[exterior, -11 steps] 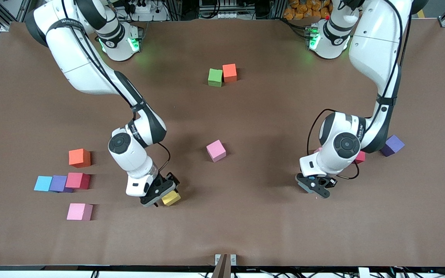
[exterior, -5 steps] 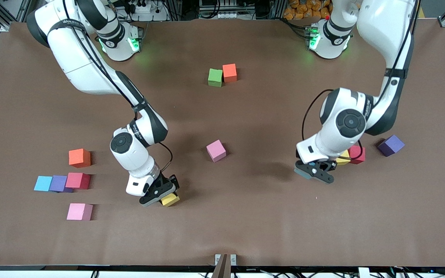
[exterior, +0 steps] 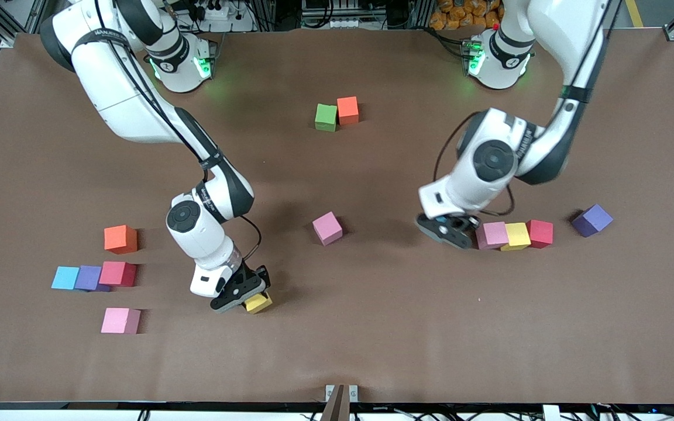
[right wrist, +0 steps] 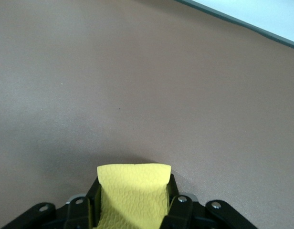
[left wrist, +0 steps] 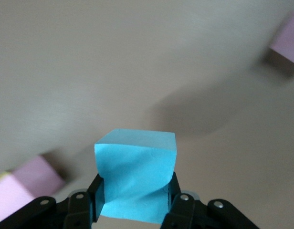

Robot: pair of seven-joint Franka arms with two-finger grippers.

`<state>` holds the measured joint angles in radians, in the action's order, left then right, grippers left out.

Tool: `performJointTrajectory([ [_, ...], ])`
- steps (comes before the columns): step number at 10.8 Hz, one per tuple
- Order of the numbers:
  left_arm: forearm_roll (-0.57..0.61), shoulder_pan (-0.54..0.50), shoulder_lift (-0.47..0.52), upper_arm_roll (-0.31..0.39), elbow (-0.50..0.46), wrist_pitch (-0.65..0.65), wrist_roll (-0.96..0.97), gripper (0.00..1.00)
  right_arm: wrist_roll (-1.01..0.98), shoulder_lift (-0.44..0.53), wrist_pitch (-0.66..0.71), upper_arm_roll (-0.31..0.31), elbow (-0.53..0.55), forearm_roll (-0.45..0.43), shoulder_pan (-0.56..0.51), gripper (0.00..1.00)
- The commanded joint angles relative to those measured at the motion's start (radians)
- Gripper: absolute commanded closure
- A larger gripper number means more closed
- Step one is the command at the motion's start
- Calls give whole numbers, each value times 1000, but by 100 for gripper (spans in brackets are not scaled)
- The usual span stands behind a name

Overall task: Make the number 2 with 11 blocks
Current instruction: 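Place the cyan cube against the orange cube with the left gripper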

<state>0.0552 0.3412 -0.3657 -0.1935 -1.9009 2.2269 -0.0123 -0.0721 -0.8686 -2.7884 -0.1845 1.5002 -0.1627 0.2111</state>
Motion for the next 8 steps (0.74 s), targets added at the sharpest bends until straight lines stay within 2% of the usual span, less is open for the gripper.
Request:
performJointTrajectory([
  [1,89,-1,54,-105,-108,30,101,100,20,-9,16,-4,-15,-11,-7,73],
  [4,147,4,70,-245,-235,97,213,96,21,-9,46,-7,-20,-8,-9,76],
  [6,193,2,129,-308,-352,167,244,96,22,-6,84,-9,-28,6,-10,77],
  [8,193,2,160,-375,-388,180,244,96,22,11,130,-10,-37,49,-10,77],
])
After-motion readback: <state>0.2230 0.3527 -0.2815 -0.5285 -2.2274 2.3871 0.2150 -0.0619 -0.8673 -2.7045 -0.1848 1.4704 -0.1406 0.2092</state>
